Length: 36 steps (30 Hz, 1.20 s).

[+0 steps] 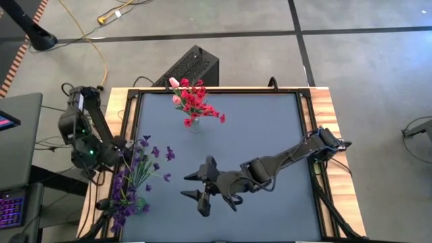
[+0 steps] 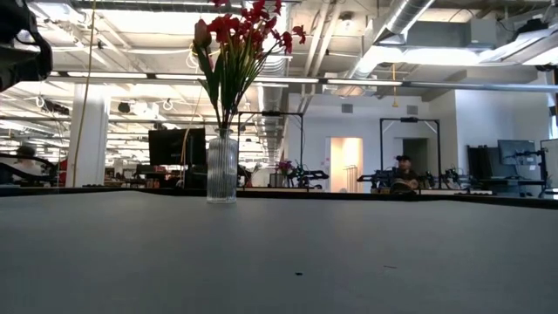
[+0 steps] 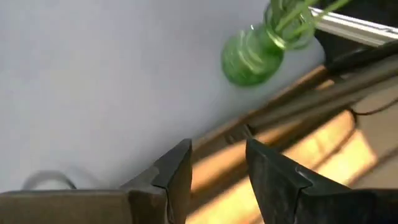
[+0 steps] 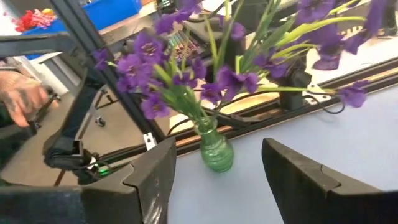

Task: Sort flowers into vase by color
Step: Return to Home Position

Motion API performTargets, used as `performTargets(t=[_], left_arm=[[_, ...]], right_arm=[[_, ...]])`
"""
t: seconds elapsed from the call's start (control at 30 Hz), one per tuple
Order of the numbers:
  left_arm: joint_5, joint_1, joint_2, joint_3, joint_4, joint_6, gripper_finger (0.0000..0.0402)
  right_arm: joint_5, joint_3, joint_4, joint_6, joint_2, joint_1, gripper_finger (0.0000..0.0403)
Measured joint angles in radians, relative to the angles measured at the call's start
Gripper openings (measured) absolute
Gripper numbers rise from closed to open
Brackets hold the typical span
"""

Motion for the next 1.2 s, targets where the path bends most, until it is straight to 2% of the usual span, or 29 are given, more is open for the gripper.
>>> performTargets(t=[0.17, 0.27, 0.37, 0.57, 0.7, 0.77, 0.93, 1.03, 1.1, 1.2], left_arm=[[0.044, 0.000, 0.001, 0.076, -0.132, -0.167, 0.0138], [0.007, 0.000, -0.016, 0.121, -0.127, -0.125, 0.0138], [-0.116, 0.000, -0.031, 0.182, -0.123, -0.055, 0.0136], [-0.449, 0.000, -0.082, 0.241, -0.120, 0.067, 0.0119], [-0.743, -0.004, -0.158, 0.201, -0.125, -0.037, 0.0106], [-0.839, -0.011, -0.203, 0.177, -0.125, -0.089, 0.0101], [-0.957, -0.019, -0.294, 0.146, -0.123, -0.181, 0.0087], [-1.022, -0.042, -0.335, 0.093, -0.061, -0.170, 0.0079], [-1.071, -0.086, -0.343, 0.048, 0.017, -0.130, 0.0075], [-1.079, -0.155, -0.346, -0.018, 0.066, -0.117, 0.0068]], right_arm=[[-0.031, 0.000, -0.008, -0.002, -0.004, -0.027, 0.0265], [-0.097, 0.000, -0.074, -0.048, -0.038, -0.040, 0.0265], [-0.083, 0.000, -0.195, -0.085, -0.094, -0.044, 0.0265], [0.014, 0.001, -0.384, -0.211, -0.145, -0.053, 0.0265], [-0.010, 0.001, -0.515, -0.216, -0.145, -0.097, 0.0265], [-0.035, 0.001, -0.578, -0.218, -0.145, -0.130, 0.0265], [-0.082, 0.000, -0.612, -0.234, -0.152, -0.210, 0.0265], [-0.085, 0.000, -0.626, -0.249, -0.170, -0.224, 0.0265], [-0.065, -0.011, -0.657, -0.249, -0.190, -0.215, 0.0265], [-0.004, -0.077, -0.632, -0.239, -0.239, -0.187, 0.0265]])
